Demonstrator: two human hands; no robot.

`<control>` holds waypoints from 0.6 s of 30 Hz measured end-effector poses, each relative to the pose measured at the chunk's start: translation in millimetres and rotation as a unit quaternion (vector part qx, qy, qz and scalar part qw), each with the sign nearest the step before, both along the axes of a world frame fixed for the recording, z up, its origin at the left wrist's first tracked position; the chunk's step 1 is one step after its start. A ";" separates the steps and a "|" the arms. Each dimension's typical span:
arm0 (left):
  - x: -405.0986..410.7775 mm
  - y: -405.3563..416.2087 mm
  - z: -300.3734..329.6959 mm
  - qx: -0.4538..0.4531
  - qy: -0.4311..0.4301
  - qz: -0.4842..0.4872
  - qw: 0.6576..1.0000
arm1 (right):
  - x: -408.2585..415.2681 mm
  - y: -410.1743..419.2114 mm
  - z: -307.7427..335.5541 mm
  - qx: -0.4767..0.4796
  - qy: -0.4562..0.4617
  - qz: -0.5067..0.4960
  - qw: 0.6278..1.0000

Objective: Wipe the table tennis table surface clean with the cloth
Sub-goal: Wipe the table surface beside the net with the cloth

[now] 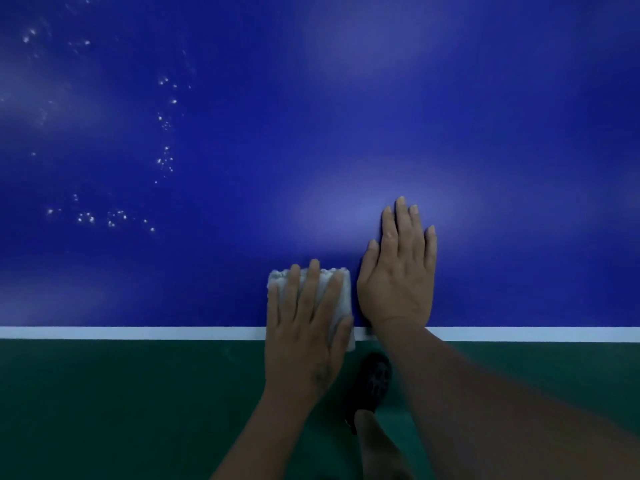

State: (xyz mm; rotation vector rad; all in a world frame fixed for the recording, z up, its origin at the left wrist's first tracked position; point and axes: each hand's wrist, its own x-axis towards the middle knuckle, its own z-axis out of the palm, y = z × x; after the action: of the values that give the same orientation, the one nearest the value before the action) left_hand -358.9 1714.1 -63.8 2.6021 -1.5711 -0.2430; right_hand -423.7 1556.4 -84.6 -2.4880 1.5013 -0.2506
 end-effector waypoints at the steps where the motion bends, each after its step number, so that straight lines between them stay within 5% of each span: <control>1: 5.7 -1.1 -1.2 0.007 -0.001 -0.006 1.000 | -0.1 -0.3 -0.1 -0.003 -0.003 -0.001 1.000; 8: 94.6 -69.2 -10.3 0.010 -0.058 0.130 0.990 | 0.0 0.2 -1.2 -0.011 -0.018 -0.004 1.000; 13: 34.0 -8.3 -3.5 0.012 -0.037 0.070 0.997 | -0.5 0.2 0.3 -0.012 -0.019 0.001 1.000; 18: 113.6 -38.8 -9.4 0.012 -0.048 0.075 0.996 | -0.8 -0.1 -2.7 -0.021 -0.024 0.002 0.999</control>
State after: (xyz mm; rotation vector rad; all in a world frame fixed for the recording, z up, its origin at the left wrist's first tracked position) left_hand -245.3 1675.3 -73.1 2.7720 -1.3994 -0.1266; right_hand -424.5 1556.3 -87.3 -2.4979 1.4880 -0.3427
